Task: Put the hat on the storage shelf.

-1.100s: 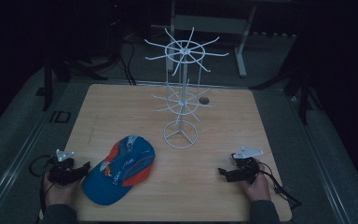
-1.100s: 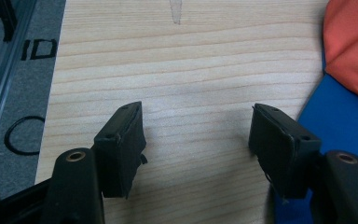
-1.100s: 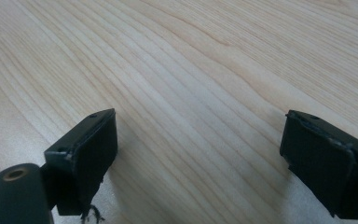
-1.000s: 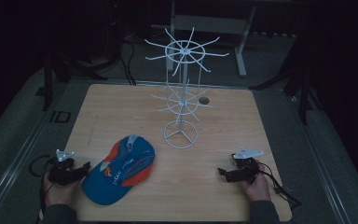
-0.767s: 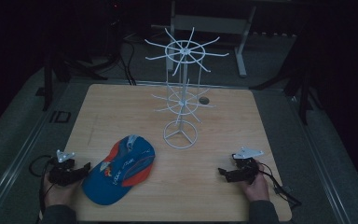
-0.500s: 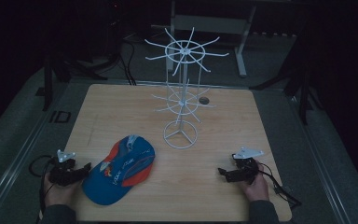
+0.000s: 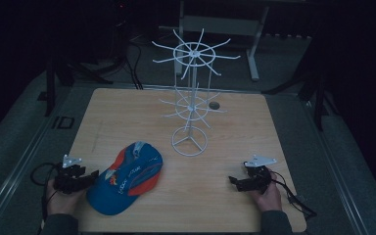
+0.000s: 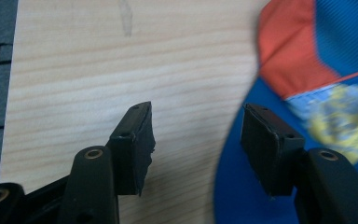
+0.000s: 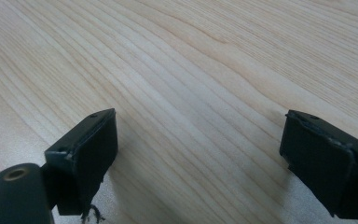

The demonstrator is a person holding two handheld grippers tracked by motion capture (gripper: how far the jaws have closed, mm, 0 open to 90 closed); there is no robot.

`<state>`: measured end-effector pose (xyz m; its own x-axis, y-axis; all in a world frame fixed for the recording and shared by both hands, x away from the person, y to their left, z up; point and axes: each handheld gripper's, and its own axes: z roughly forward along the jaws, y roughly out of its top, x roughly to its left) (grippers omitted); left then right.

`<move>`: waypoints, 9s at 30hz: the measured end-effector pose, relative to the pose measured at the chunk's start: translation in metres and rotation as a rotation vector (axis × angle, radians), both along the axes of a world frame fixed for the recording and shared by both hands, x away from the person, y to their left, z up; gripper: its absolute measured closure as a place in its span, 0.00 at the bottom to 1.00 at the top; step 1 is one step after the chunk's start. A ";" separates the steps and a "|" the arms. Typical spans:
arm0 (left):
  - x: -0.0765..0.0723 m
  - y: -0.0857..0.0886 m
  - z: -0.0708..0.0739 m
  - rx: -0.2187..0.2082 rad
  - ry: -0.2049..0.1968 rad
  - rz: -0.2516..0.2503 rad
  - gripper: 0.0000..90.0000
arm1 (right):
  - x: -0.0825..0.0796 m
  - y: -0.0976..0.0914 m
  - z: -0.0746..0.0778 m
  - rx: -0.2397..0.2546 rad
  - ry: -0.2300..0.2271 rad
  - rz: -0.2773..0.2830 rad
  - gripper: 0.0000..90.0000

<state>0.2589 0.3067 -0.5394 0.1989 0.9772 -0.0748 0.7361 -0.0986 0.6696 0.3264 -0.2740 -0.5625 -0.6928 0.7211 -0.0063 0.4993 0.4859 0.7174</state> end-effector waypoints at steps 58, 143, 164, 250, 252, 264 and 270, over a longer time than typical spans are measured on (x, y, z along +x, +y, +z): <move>0.025 -0.070 0.067 -0.029 -0.053 -0.269 0.45 | -0.001 0.000 0.000 -0.001 0.002 -0.002 0.12; 0.051 -0.111 0.096 0.032 0.009 -0.429 1.00 | -0.001 0.000 0.000 -0.001 0.003 -0.002 0.12; 0.042 -0.095 0.122 -0.013 -0.074 -0.422 1.00 | -0.001 0.000 0.000 -0.001 0.003 -0.002 0.12; 0.035 -0.079 0.184 -0.125 -0.250 -0.396 1.00 | -0.001 0.000 0.000 -0.001 0.003 -0.002 0.12; 0.034 -0.079 0.185 -0.127 -0.251 -0.394 1.00 | -0.001 0.000 0.000 -0.001 0.004 -0.002 0.12; 0.035 -0.077 0.192 -0.132 -0.270 -0.400 1.00 | -0.001 0.000 0.000 -0.001 0.003 -0.002 0.12; 0.034 -0.074 0.197 -0.142 -0.284 -0.406 1.00 | -0.001 0.000 0.000 -0.001 0.003 -0.002 0.12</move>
